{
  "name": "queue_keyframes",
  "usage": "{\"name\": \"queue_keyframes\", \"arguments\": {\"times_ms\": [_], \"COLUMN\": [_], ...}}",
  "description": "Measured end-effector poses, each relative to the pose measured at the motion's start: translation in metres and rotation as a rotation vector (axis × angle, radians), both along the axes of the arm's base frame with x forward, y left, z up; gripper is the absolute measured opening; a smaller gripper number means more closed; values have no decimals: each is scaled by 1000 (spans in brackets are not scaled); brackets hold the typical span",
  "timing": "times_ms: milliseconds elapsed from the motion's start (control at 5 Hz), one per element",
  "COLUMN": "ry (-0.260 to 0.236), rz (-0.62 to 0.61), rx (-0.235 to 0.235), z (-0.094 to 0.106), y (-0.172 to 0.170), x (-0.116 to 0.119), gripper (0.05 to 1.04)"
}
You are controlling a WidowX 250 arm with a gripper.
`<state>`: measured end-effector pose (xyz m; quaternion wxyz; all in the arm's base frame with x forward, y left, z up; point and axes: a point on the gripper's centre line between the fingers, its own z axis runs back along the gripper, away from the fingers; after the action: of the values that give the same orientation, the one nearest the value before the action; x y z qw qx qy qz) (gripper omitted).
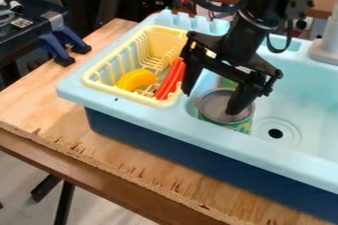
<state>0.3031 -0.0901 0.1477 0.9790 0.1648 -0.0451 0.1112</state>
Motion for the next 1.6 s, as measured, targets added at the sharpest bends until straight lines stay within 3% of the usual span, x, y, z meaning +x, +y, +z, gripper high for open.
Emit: {"name": "queue_keyframes", "arguments": {"times_ms": [200,400,600,800,1000,1200,1400,1600], "ry": [-30,-152,-218,-252,-234,-164,-108,-34], "rz": [-12,-74,-73,-32,22,69,115,79], "rx": [-24,-84,-134,-159,-186,-204,-318,-430], "z": [-1,-14,-26,-31,-36,-38,-42,-45], "y": [5,6,2,0,-4,-15,-34,-75], "x": [0,11,21,27,26,26,17,-5], "gripper": [1009,1008,1008,1008,1008,1009,1008,1008]}}
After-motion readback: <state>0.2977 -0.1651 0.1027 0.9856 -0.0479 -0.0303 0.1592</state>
